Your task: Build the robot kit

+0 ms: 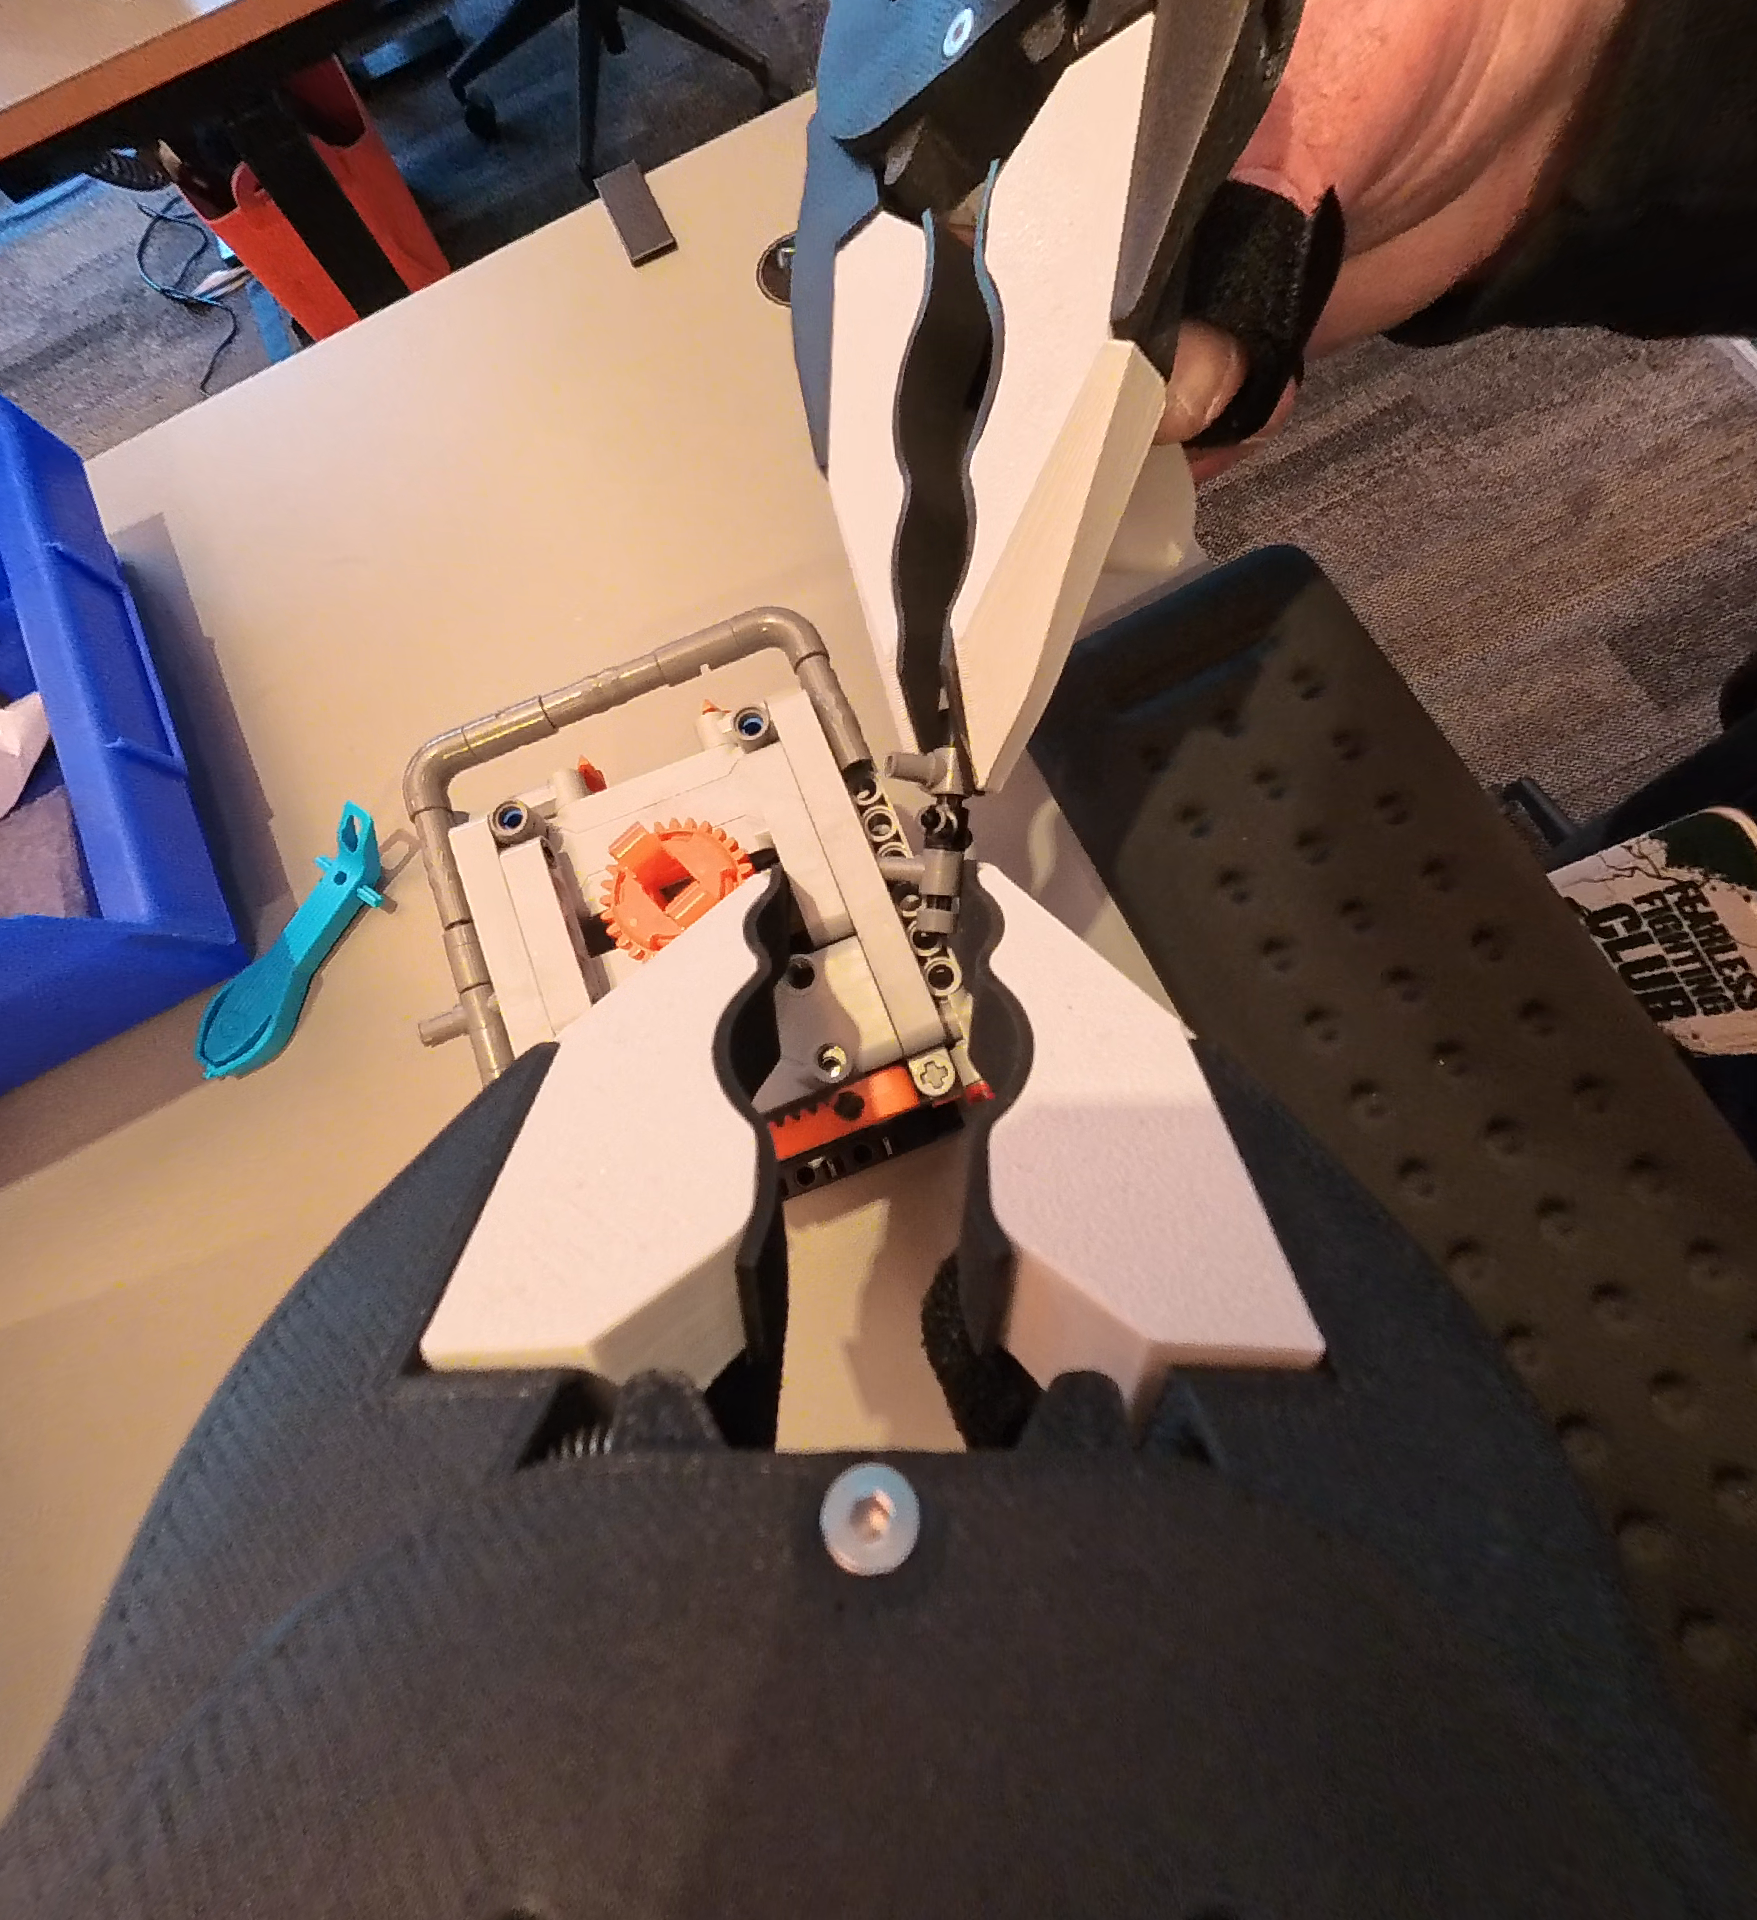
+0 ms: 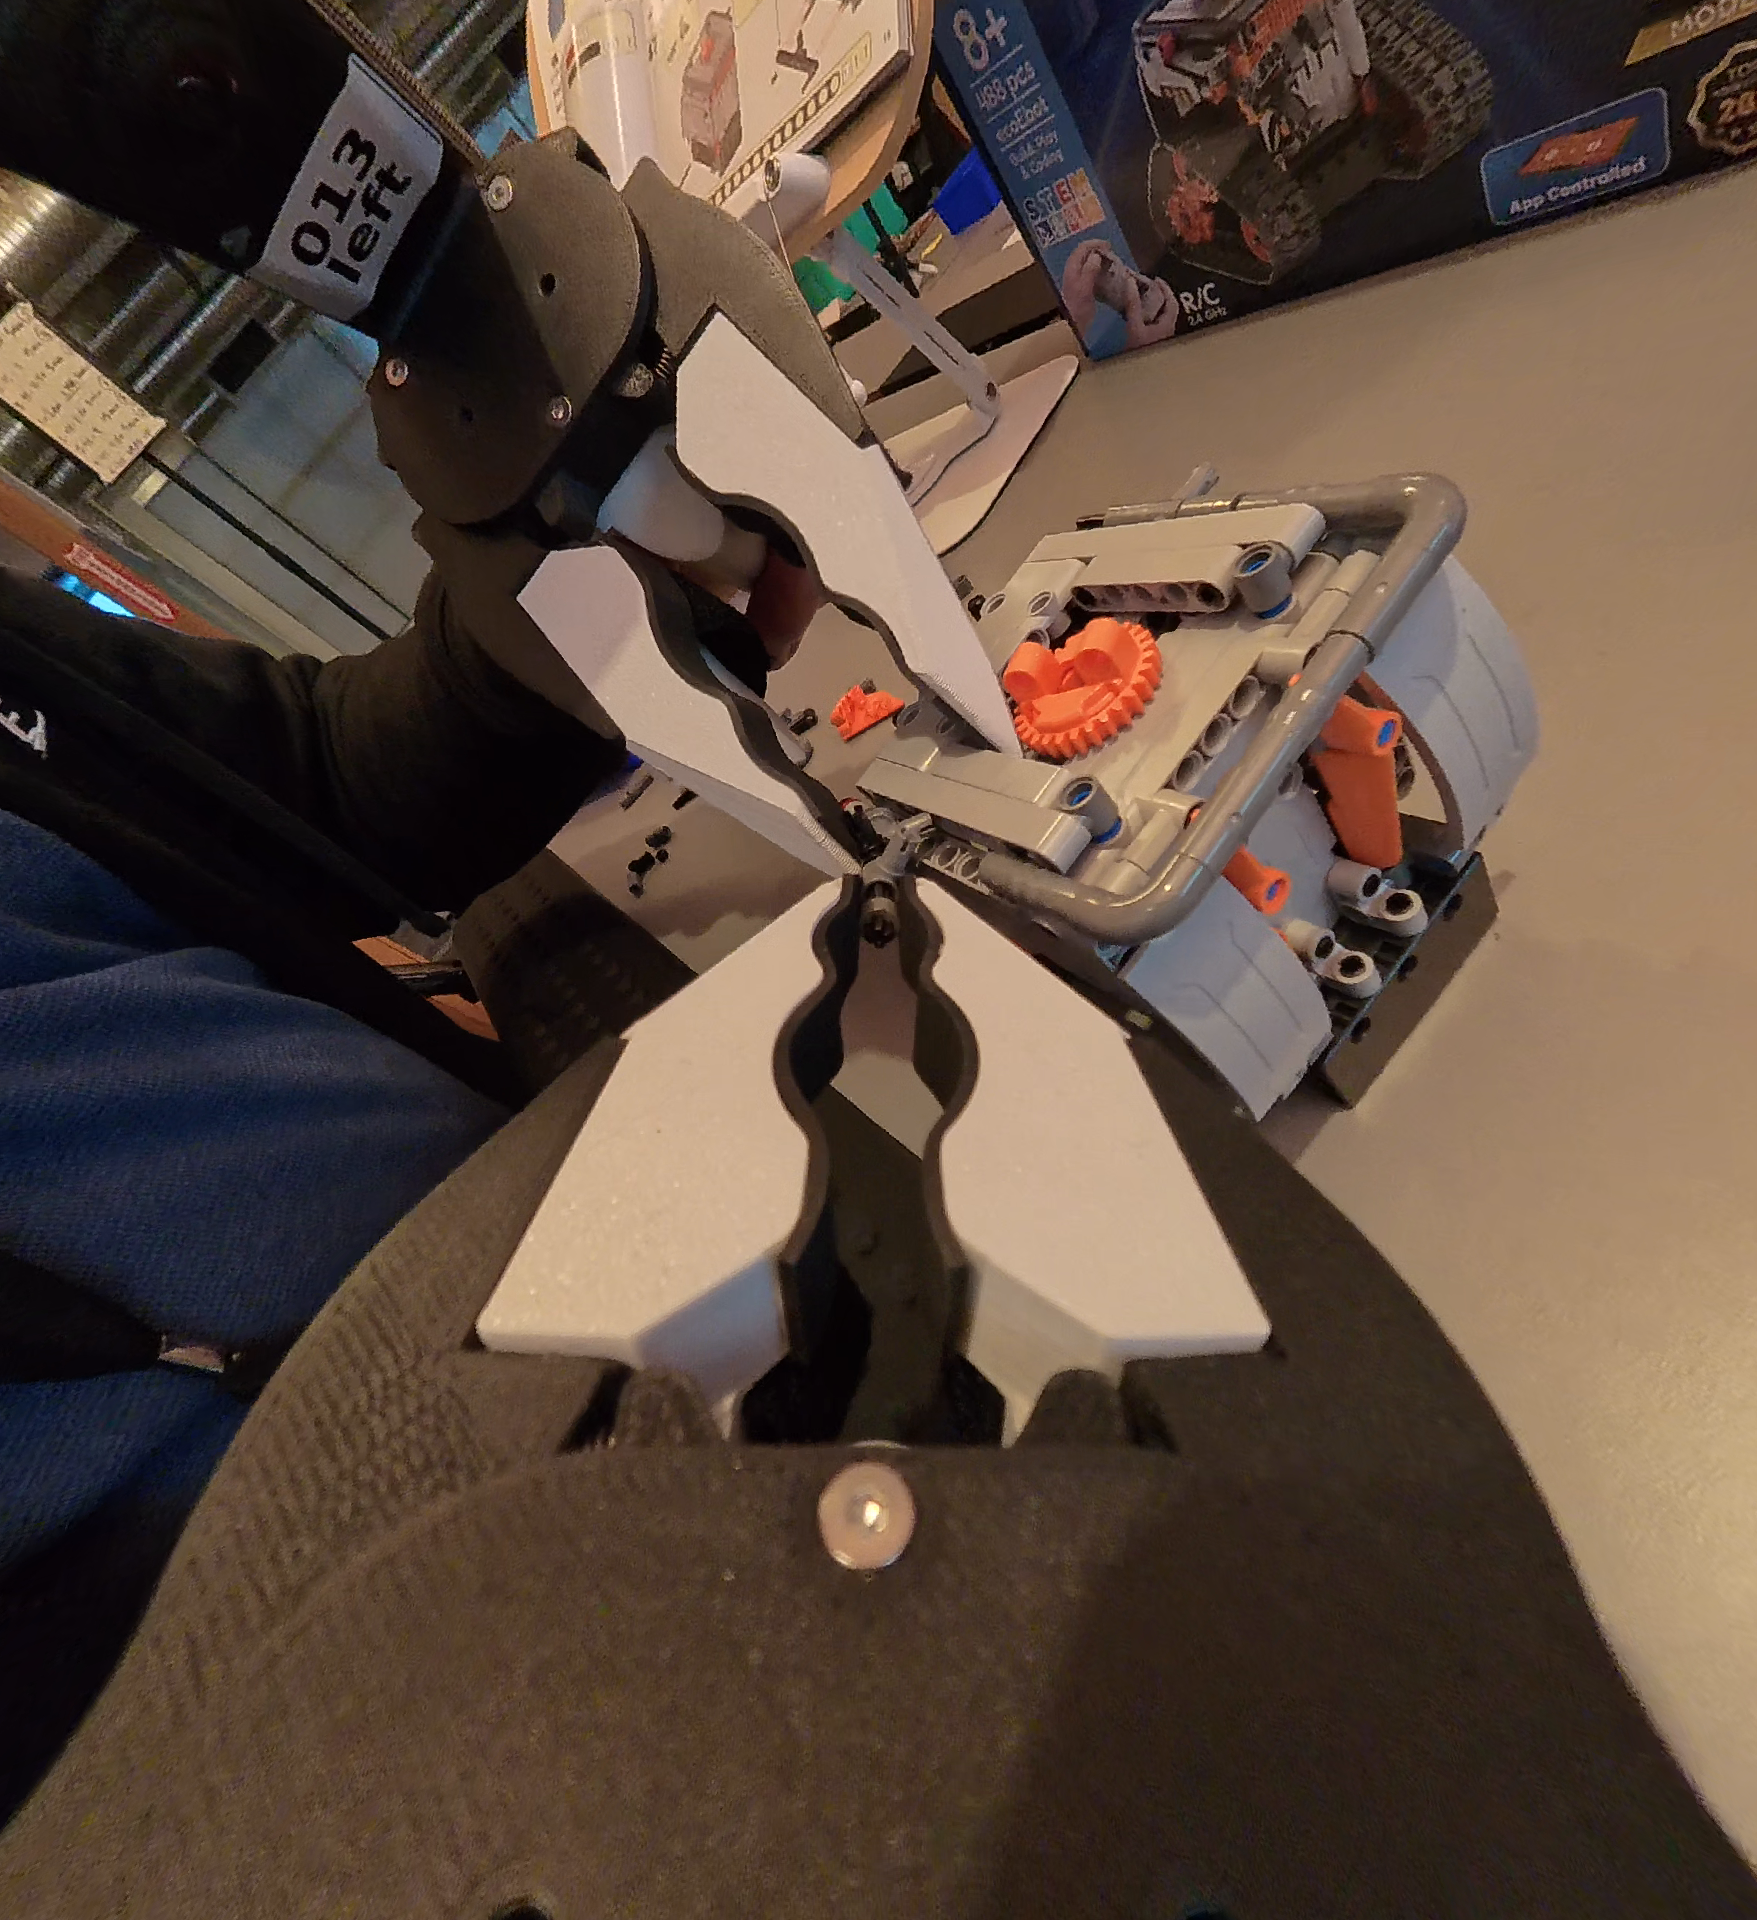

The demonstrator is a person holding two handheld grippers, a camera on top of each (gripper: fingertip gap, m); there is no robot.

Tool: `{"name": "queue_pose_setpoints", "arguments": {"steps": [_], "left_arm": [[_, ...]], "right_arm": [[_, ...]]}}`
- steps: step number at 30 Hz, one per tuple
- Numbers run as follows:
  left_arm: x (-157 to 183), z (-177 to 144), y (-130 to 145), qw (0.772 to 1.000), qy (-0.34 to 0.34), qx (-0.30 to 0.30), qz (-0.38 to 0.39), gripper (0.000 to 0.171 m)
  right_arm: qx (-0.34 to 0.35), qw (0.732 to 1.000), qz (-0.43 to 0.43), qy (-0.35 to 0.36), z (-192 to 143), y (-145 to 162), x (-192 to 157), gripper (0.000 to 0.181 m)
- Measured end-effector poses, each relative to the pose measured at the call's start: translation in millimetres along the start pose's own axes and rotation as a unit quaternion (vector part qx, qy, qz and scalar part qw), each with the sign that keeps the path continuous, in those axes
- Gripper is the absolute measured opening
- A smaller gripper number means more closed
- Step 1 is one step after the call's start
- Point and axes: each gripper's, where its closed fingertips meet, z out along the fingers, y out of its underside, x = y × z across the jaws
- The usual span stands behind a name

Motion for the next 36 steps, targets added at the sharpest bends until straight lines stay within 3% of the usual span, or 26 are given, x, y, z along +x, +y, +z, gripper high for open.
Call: {"name": "queue_pose_setpoints", "arguments": {"steps": [36], "left_arm": [[-2.4,4.2,-2.0,0.999,-0.023,-0.026,0.012,0.031]], "right_arm": [[0.014,1.000,-0.019,0.007,-9.3,-1.8,2.0,0.004]]}}
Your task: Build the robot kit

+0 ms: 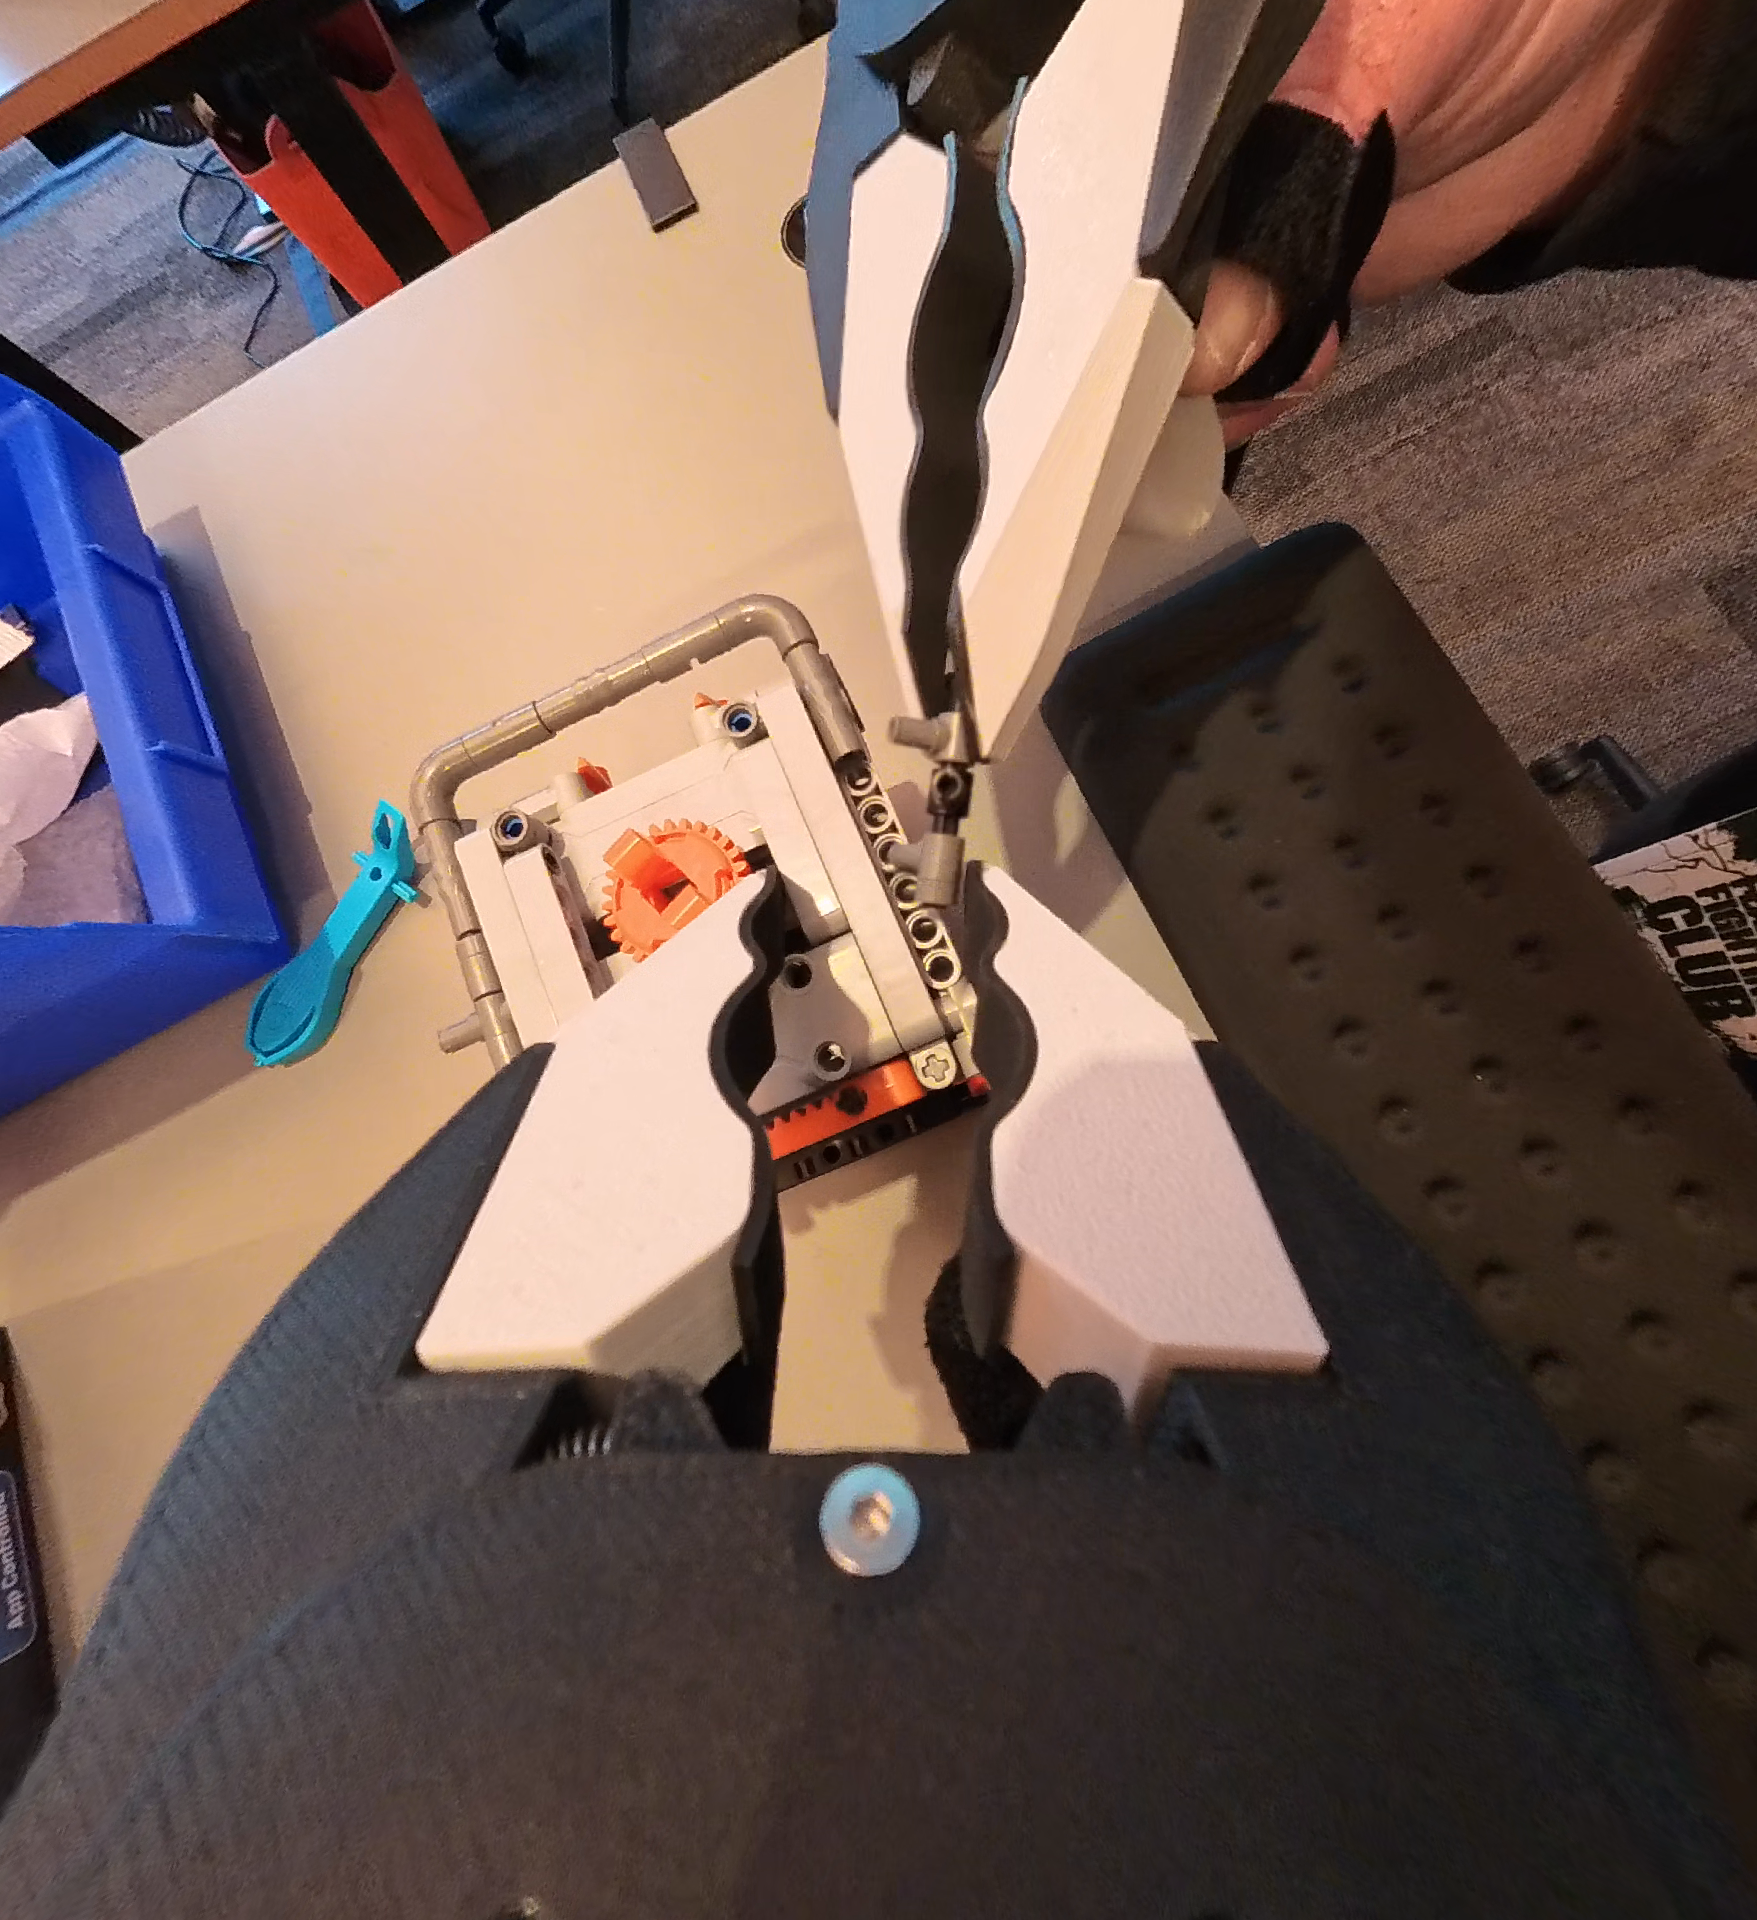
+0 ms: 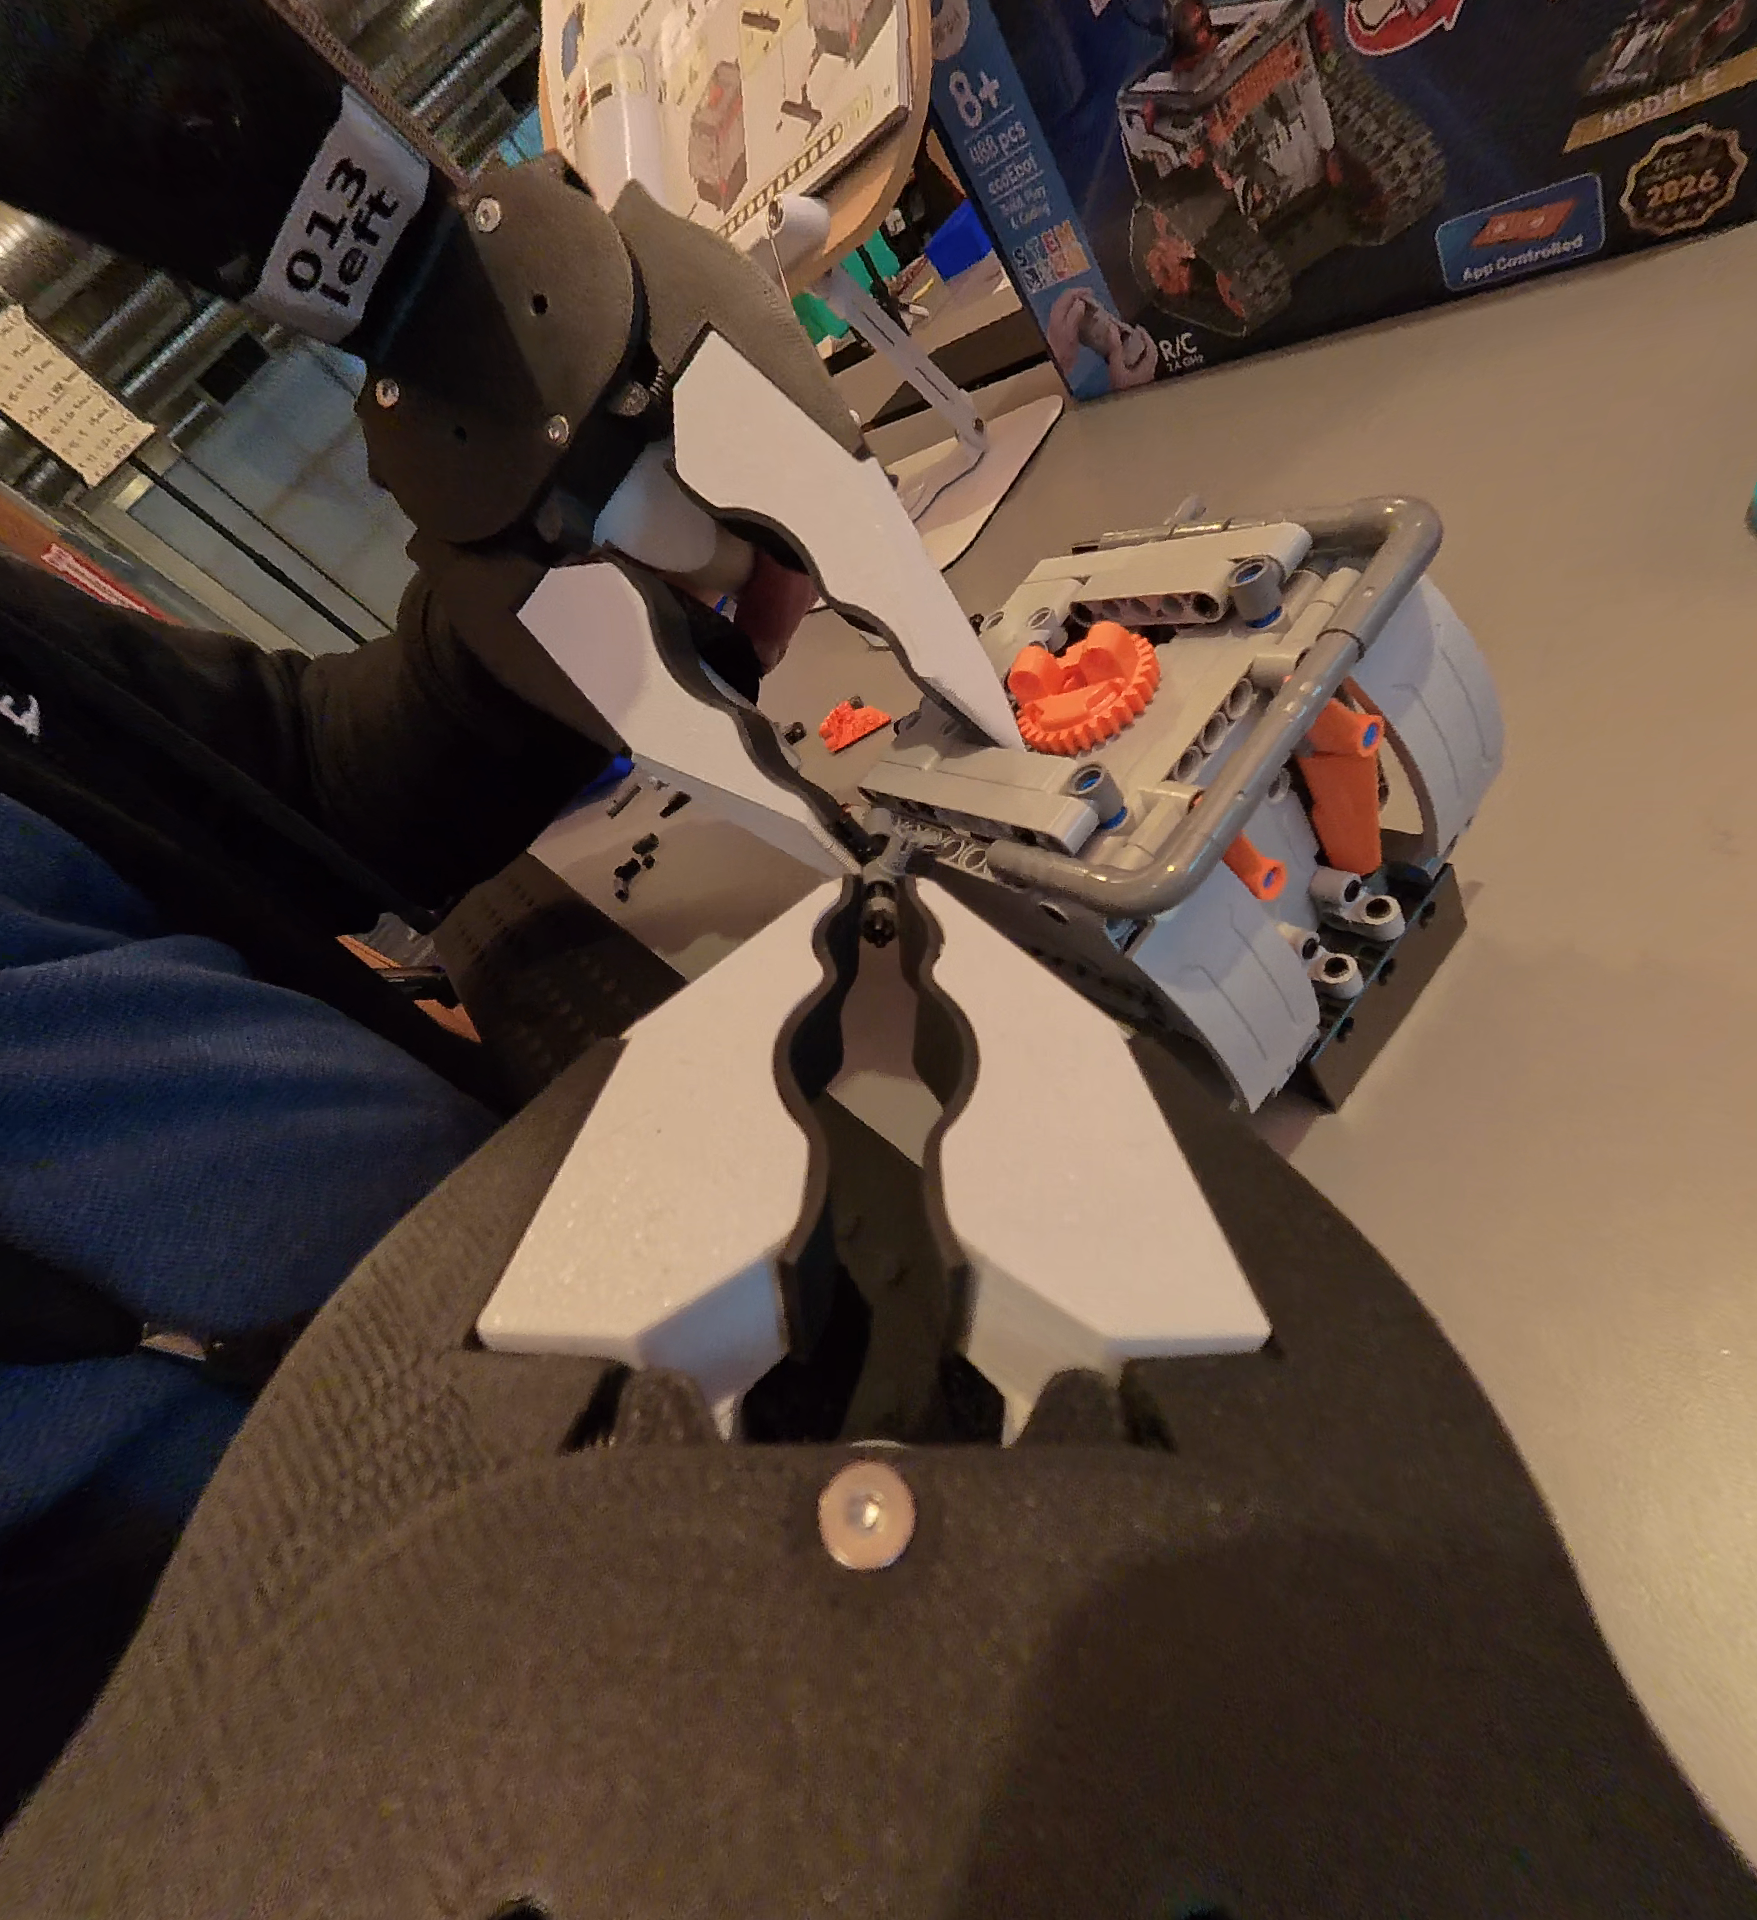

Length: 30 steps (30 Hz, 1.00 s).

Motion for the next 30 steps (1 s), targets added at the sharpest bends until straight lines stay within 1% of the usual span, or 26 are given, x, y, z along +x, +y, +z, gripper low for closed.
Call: {"name": "queue_pose_setpoints", "arguments": {"steps": [5,12,19,23,27,30], "left_arm": [[1.0,0.7,-1.1,1.000,0.003,-0.002,-0.002,0.030],[0.6,1.2,-2.2,1.000,0.007,-0.003,-0.011,0.026],[1.7,-0.7,-1.2,0.999,0.021,-0.011,-0.027,0.036],[4.1,-0.6,-6.7,0.998,0.041,0.001,-0.053,0.042],[3.6,-2.3,-10.1,0.996,0.046,0.006,-0.070,0.044],[2.9,-5.3,-18.1,0.994,0.053,0.022,-0.092,0.044]], "right_arm": [[0.003,1.000,-0.029,0.004,-0.3,-1.1,-1.1,0.004],[-0.002,0.999,-0.041,0.000,-0.8,-0.8,-0.1,0.004],[0.009,0.998,-0.062,-0.005,-3.9,-4.4,-3.0,0.004],[0.005,0.996,-0.090,-0.006,-3.7,-5.7,-4.4,0.004],[-0.004,0.993,-0.119,-0.007,-6.5,-6.5,-3.5,0.004],[-0.009,0.988,-0.153,-0.012,-8.3,-8.2,-5.0,0.004]]}}
